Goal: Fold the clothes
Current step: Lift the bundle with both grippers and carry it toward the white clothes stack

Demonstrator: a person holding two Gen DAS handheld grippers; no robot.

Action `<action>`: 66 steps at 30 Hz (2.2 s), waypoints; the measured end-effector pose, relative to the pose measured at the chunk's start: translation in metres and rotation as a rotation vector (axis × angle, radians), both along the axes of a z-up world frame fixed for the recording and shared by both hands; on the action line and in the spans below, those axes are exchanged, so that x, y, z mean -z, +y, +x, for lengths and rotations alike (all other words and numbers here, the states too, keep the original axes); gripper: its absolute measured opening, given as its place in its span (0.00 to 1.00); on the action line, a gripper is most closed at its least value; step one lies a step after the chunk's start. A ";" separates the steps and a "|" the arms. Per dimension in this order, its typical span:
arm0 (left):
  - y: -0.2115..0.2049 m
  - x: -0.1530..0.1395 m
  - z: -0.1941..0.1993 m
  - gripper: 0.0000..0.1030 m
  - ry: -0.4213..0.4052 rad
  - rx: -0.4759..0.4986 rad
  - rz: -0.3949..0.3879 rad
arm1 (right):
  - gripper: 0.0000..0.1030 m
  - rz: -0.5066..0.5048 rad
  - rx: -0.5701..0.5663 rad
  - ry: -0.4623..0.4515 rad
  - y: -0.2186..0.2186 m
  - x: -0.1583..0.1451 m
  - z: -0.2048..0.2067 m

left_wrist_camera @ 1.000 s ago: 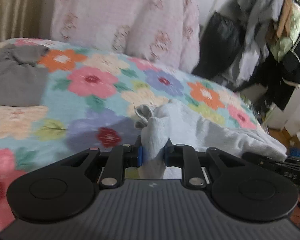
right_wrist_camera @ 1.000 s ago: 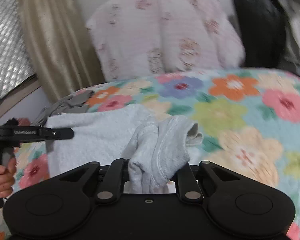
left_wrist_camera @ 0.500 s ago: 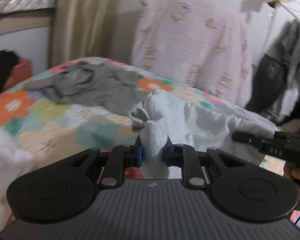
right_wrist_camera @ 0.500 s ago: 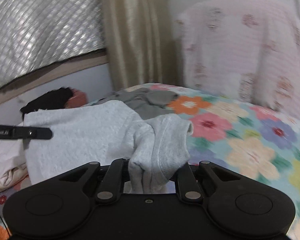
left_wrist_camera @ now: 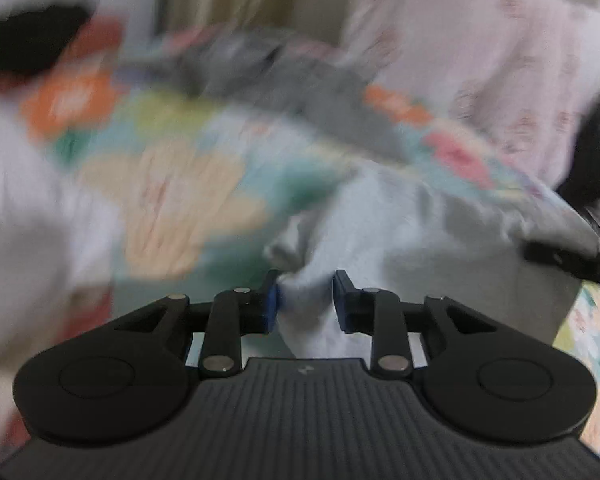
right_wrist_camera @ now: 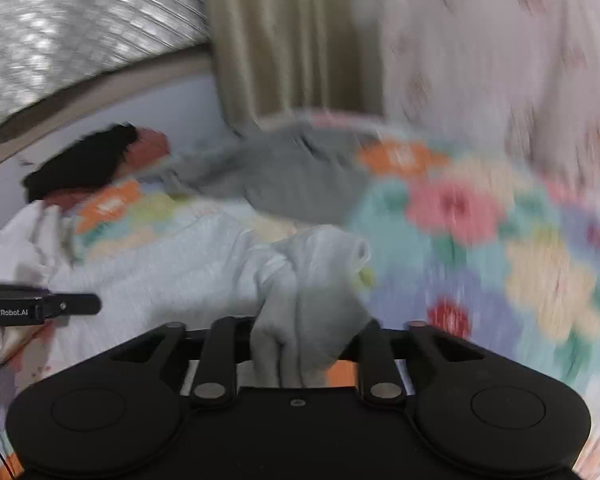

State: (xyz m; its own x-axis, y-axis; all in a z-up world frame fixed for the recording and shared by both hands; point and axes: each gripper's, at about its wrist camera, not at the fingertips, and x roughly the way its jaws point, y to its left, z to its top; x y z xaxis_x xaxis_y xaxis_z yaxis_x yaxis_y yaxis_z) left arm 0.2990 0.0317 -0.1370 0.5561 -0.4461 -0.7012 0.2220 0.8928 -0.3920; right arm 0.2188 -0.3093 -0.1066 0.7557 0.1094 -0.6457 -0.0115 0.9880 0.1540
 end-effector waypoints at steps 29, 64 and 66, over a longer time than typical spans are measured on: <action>-0.024 -0.024 -0.030 0.21 -0.119 0.084 0.011 | 0.18 0.145 -0.089 -0.119 0.018 0.004 -0.034; 0.376 -0.064 0.018 0.22 -0.065 -0.582 0.136 | 0.51 0.506 -0.422 -0.004 0.304 0.017 0.106; 0.372 -0.074 0.014 0.21 -0.051 -0.603 0.125 | 0.21 0.488 -0.465 -0.032 0.316 0.009 0.112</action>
State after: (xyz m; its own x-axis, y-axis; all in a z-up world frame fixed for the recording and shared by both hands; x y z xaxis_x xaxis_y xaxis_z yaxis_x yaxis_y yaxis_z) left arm 0.3129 0.4035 -0.0628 0.7190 0.0409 -0.6938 -0.3203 0.9054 -0.2786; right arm 0.3304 0.0064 -0.1154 0.5773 0.7015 -0.4178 -0.4310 0.6964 0.5738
